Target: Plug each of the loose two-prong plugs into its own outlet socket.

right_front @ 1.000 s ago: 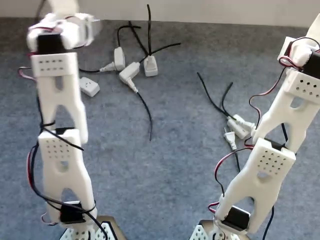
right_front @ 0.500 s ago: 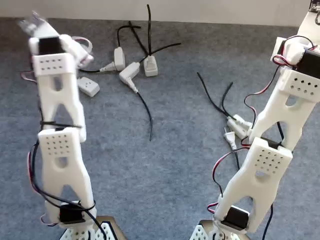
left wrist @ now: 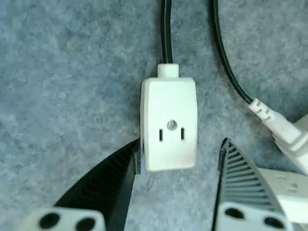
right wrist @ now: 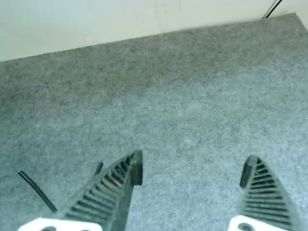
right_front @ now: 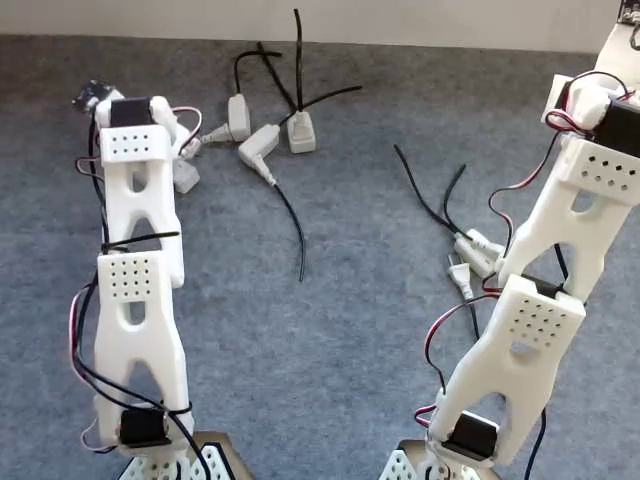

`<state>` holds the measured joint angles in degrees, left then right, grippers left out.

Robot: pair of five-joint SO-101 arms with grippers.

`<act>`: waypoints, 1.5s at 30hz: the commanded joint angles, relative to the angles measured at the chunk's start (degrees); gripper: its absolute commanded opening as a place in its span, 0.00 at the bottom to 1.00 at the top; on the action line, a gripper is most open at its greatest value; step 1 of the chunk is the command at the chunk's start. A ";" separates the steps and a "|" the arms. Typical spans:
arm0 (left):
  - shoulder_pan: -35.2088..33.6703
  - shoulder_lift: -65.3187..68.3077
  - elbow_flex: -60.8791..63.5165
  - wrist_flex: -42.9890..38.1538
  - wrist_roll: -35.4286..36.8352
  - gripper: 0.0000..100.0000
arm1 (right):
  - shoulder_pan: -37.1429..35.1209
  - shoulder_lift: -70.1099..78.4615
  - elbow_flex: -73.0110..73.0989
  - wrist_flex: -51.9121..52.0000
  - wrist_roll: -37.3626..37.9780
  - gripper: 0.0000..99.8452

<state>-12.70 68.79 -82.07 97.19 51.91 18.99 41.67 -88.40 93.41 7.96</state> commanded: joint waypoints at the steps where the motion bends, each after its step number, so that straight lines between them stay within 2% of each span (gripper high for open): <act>1: -1.71 3.38 -6.20 -3.52 0.35 0.26 | -0.48 -3.91 -0.92 0.13 0.79 0.32; 8: -4.09 9.98 -13.58 -4.84 0.26 0.26 | -0.48 -3.91 -0.92 -0.04 0.70 0.32; 10: -4.00 10.15 -13.32 -4.84 0.09 0.21 | -0.40 -3.91 -1.01 -0.04 0.70 0.32; 14: -4.09 10.51 -12.88 -4.75 -0.09 0.05 | -0.13 -3.91 -1.01 -0.04 0.70 0.32; 16: -4.00 10.51 -12.97 -4.75 -3.69 0.00 | -0.13 -3.91 -1.01 -0.04 0.79 0.32; 22: -2.95 8.92 -13.32 -1.41 -13.19 0.01 | -0.04 -3.91 -1.01 0.04 0.88 0.32; 27: -1.19 -0.04 -12.88 3.87 -23.38 0.01 | -0.04 -4.00 -1.01 0.04 0.88 0.32; 33: 0.84 -12.79 -12.97 4.22 -35.43 0.01 | -0.04 -4.00 -1.01 0.04 0.88 0.32; 43: 2.51 -37.58 -12.70 4.31 -37.45 0.01 | -0.04 -4.00 -1.01 0.13 0.88 0.32; 45: 4.26 -40.92 -10.59 4.40 -40.88 0.01 | 0.04 -4.00 -1.01 0.13 0.88 0.32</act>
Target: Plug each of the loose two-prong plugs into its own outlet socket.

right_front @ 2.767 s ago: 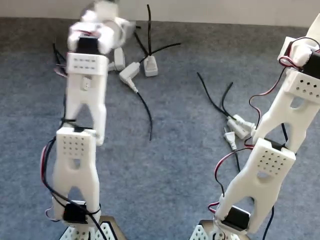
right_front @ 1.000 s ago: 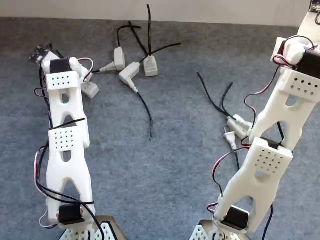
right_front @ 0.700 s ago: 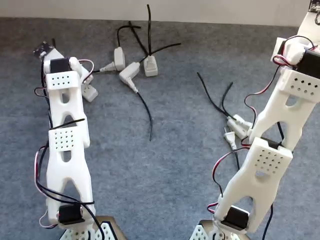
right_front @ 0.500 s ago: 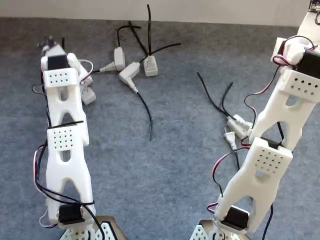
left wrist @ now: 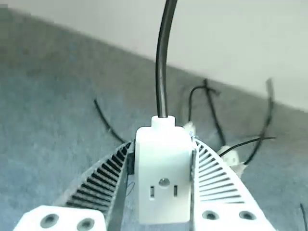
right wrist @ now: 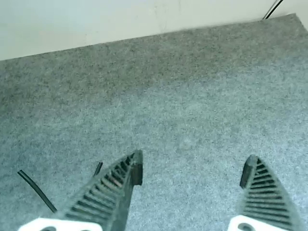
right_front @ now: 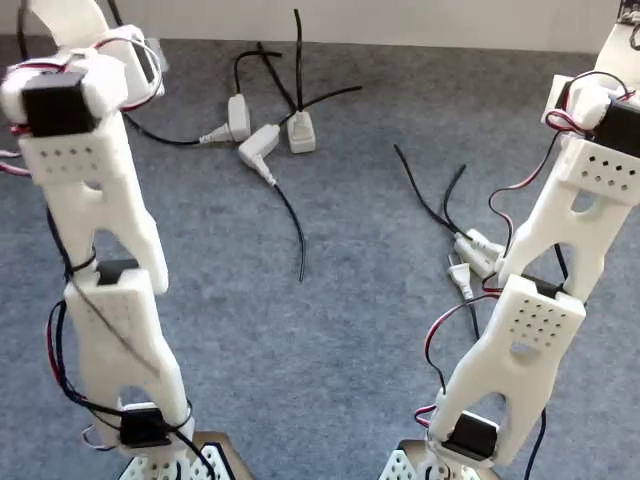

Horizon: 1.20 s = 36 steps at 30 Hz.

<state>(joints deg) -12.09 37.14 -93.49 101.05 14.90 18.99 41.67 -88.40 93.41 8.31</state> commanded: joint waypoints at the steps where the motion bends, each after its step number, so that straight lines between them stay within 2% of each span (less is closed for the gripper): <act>1: 4.97 -11.21 2.42 0.44 -5.71 0.01 | 0.04 -4.00 -1.01 0.13 0.53 0.32; 5: 9.89 -19.65 15.43 0.44 -7.56 0.01 | 0.92 -4.26 -1.01 0.22 0.53 0.32; 14: 25.89 -46.64 58.86 0.09 -7.56 0.01 | 2.42 -4.35 -1.10 -0.22 0.62 0.32; 19: 25.71 -51.82 78.37 -5.27 -7.91 0.01 | 2.42 -4.44 -1.10 -0.04 0.62 0.32; 23: 24.31 -51.74 98.95 -15.65 -9.93 0.01 | 2.51 -4.44 -1.19 0.13 0.62 0.32; 26: 24.66 -51.74 114.68 -28.66 -19.78 0.01 | 2.51 -4.44 -1.19 0.13 0.62 0.32; 28: 24.22 -51.74 123.38 -37.27 -23.12 0.01 | 2.51 -4.44 -1.19 0.13 0.62 0.32; 31: 22.81 -51.82 131.74 -45.71 -24.79 0.01 | 2.33 -4.44 -1.19 0.13 0.62 0.32; 36: 19.21 -51.82 139.82 -52.75 -25.05 0.01 | 2.07 -4.44 -1.19 0.13 0.62 0.32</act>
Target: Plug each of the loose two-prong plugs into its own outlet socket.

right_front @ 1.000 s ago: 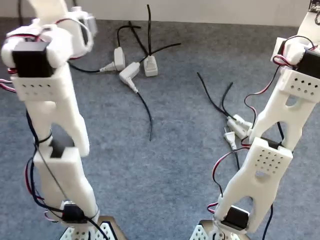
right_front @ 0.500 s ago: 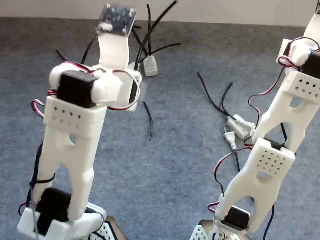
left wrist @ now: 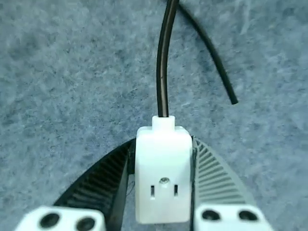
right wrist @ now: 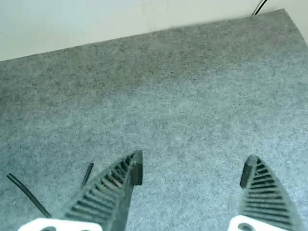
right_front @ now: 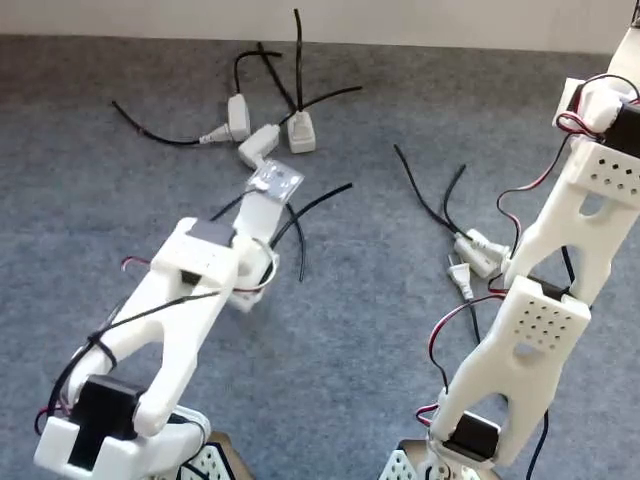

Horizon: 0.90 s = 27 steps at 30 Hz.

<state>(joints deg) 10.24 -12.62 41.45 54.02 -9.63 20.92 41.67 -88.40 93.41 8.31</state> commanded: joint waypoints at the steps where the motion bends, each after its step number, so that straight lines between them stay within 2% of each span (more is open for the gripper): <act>1: -3.47 -1.98 6.20 -6.95 -0.53 0.01 | 0.13 -4.44 -1.19 0.13 0.62 0.32; 3: -3.56 -1.98 8.40 -8.70 -0.53 0.04 | 0.04 -4.44 -1.19 0.13 0.62 0.32; 7: -3.56 -2.59 8.22 -8.70 -0.26 0.19 | -0.66 -4.44 -1.19 0.22 0.62 0.32; 10: -3.30 -2.68 6.90 -7.65 -0.26 0.21 | -0.84 -4.44 -1.19 0.48 0.62 0.32; 13: -3.30 -2.68 2.15 -1.85 -0.26 0.21 | -0.84 -4.44 -1.19 0.57 0.62 0.32; 17: -3.30 -4.70 -5.14 10.64 -0.44 0.21 | -0.92 -4.44 -1.19 0.57 0.62 0.32; 19: -3.65 -7.16 -5.58 13.45 -0.70 0.21 | -0.92 -4.44 -1.19 0.57 0.62 0.32; 20: -3.82 -8.22 -4.70 13.63 -1.32 0.21 | -0.92 -4.44 -1.19 0.57 0.62 0.32; 24: -4.26 -10.42 2.59 11.25 -11.52 0.21 | -1.80 -4.35 -1.10 0.66 0.62 0.32; 27: -5.41 -10.33 7.96 5.01 -13.10 0.21 | -1.80 -4.35 -1.10 0.66 0.62 0.32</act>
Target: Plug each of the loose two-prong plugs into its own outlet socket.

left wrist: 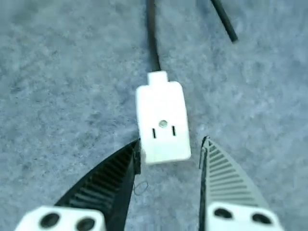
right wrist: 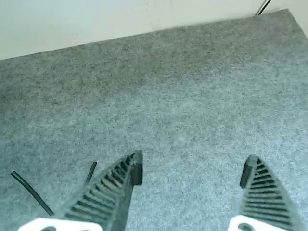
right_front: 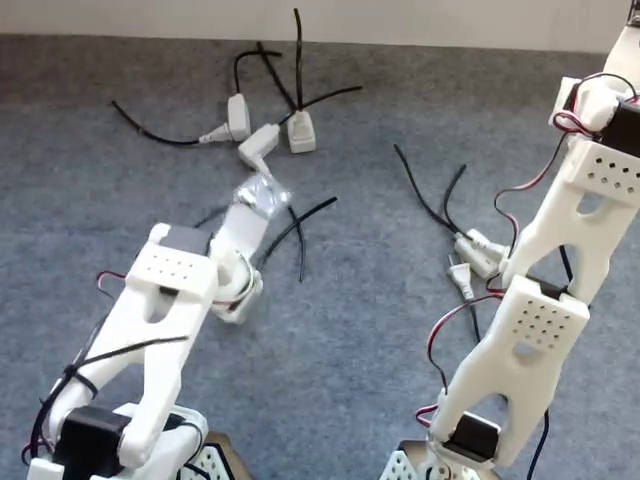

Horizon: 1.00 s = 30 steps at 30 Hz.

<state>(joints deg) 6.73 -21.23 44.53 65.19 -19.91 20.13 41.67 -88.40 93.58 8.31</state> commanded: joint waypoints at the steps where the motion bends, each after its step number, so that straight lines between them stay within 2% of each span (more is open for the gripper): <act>1: -2.59 -1.71 6.20 -8.79 -2.90 0.21 | -1.01 -4.35 -1.10 0.48 0.62 0.32; 3: -4.44 -1.71 7.52 -13.27 -2.90 0.21 | -1.01 -4.35 -1.10 0.48 0.62 0.32; 6: -6.73 -1.80 7.34 -15.65 -2.64 0.21 | -1.01 -4.35 -1.10 0.48 0.62 0.32; 11: -7.43 -1.71 7.34 -16.97 -2.55 0.21 | -1.01 -4.26 -1.10 0.48 0.62 0.32; 14: -10.07 -2.07 6.81 -17.41 -2.55 0.21 | -1.01 -4.26 -1.10 0.48 0.62 0.32; 27: -16.48 -1.54 -5.05 -18.02 -2.90 0.21 | -1.01 -4.09 -1.10 0.48 0.62 0.32; 30: -18.15 0.84 -5.41 -24.62 -4.04 0.21 | -1.01 -4.09 -1.10 0.48 0.62 0.32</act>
<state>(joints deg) -9.27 -21.23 41.98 47.43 -22.46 19.87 41.67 -88.40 93.58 8.31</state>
